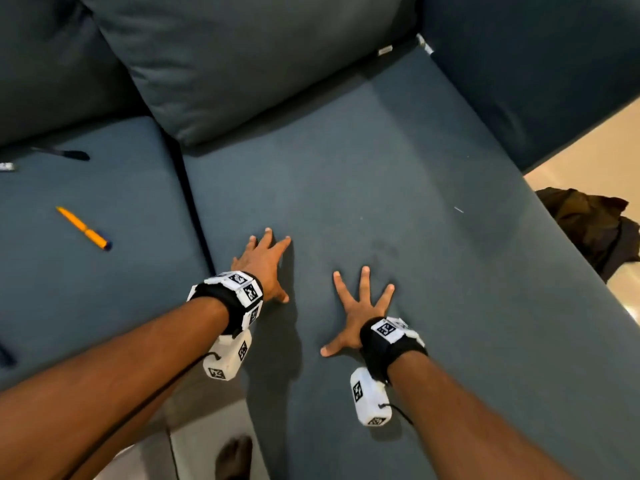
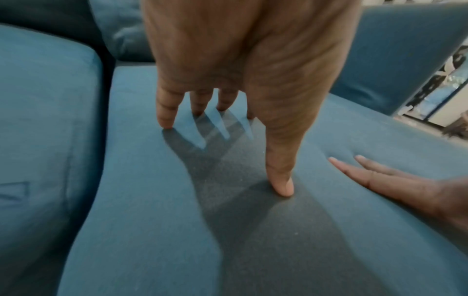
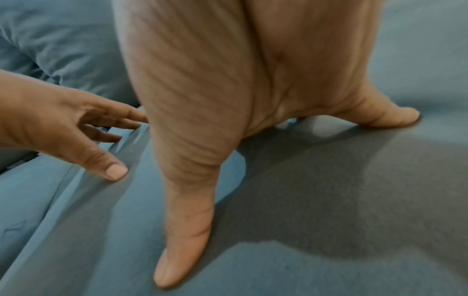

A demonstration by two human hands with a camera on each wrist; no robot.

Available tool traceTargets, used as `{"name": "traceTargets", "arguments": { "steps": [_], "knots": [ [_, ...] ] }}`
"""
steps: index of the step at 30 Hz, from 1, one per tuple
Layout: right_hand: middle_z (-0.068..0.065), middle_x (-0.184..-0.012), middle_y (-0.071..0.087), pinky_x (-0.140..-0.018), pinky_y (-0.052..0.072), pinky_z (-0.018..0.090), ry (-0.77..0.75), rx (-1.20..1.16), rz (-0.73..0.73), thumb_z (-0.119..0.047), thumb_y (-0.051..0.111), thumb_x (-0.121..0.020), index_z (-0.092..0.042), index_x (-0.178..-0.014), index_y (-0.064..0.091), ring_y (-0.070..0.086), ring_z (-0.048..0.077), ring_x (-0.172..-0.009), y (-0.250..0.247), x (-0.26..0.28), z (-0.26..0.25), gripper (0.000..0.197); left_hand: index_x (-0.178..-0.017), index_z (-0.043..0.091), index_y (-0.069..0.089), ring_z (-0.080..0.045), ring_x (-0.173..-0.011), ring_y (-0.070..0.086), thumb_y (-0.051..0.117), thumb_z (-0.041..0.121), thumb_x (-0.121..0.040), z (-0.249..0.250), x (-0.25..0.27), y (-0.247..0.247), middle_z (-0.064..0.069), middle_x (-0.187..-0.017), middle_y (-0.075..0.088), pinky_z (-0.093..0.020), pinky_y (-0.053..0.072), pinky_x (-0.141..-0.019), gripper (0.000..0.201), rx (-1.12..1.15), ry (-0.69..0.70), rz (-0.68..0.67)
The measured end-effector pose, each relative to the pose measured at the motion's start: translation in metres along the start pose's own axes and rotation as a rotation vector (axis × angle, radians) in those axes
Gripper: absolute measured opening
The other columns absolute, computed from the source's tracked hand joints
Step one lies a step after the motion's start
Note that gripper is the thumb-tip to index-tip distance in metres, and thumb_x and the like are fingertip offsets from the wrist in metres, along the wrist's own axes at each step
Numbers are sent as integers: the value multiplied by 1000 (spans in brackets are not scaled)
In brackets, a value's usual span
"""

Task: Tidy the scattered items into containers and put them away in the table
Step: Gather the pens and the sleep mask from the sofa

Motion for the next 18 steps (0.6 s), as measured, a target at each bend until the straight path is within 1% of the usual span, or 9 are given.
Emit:
{"name": "traceTargets", "arguments": {
  "steps": [2,4,7,10,13,14,15,17,18],
  "knots": [
    [-15,-110,-72,-101,7,82,14,2,-33,-64,87,-36,-69,-103,-48,-55,45,-112,-1,-6,3,150,-152,35,10,-40,-147,1,93,37,-52,5,-13,2,-3,-162,-7,-60,30,-110,130,-23,-6,-34],
    [-16,-111,-71,-100,11,83,32,-19,-87,-60,89,-40,-69,-99,-49,-58,42,-100,-3,-12,2,150,-152,34,10,-42,-146,1,92,36,-53,9,-21,2,-5,-161,-8,-62,32,-108,128,-60,-17,-79],
    [-16,-108,-72,-99,13,83,62,-8,-137,-59,90,-42,-68,-97,-50,-58,43,-98,-6,-17,0,151,-152,32,10,-45,-145,1,91,37,-55,12,-26,-3,-8,-161,-8,-64,34,-105,126,-97,-14,-159],
    [-18,-110,-71,-100,13,82,74,-15,-132,-58,90,-40,-70,-100,-48,-62,41,-91,-5,-19,0,151,-152,30,10,-46,-144,2,91,38,-56,13,-31,-8,-9,-160,-8,-67,35,-102,126,-111,2,-220],
    [-21,-113,-70,-101,15,81,91,-19,-115,-58,90,-35,-73,-103,-45,-58,42,-100,-7,-15,-3,151,-152,30,12,-47,-144,6,90,39,-57,7,-29,-13,-12,-161,-5,-64,34,-105,123,-69,67,-249],
    [-21,-113,-70,-101,15,81,101,0,-112,-59,89,-33,-72,-105,-44,-55,43,-104,-6,-13,-6,152,-151,30,18,-44,-144,14,89,40,-57,-2,-27,-19,-12,-161,3,-58,34,-108,119,-6,106,-226],
    [-20,-114,-69,-102,15,80,113,10,-94,-61,88,-31,-72,-108,-44,-53,45,-110,-6,-10,-7,152,-150,30,26,-39,-142,25,88,42,-57,-11,-26,-25,-12,-160,17,-50,34,-111,112,105,137,-188],
    [-21,-120,-66,-101,19,79,131,46,-50,-63,86,-30,-71,-114,-40,-44,47,-127,-9,-1,-14,152,-142,28,43,-24,-132,47,88,41,-59,-45,-20,-41,-5,-145,49,-36,38,-110,96,448,131,-82],
    [-22,-125,-63,-101,21,79,141,54,-25,-62,87,-32,-72,-116,-38,-38,47,-134,-11,5,-17,151,-139,27,48,-20,-126,52,87,40,-61,-66,-14,-47,-3,-136,58,-33,40,-107,87,570,108,-30]
  ]
}}
Point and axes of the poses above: each hand's wrist, its own x-axis away from the middle knuckle, its own y-axis out of the palm, z = x × y, the point moved 2 cm from there along -x, towards the middle knuckle
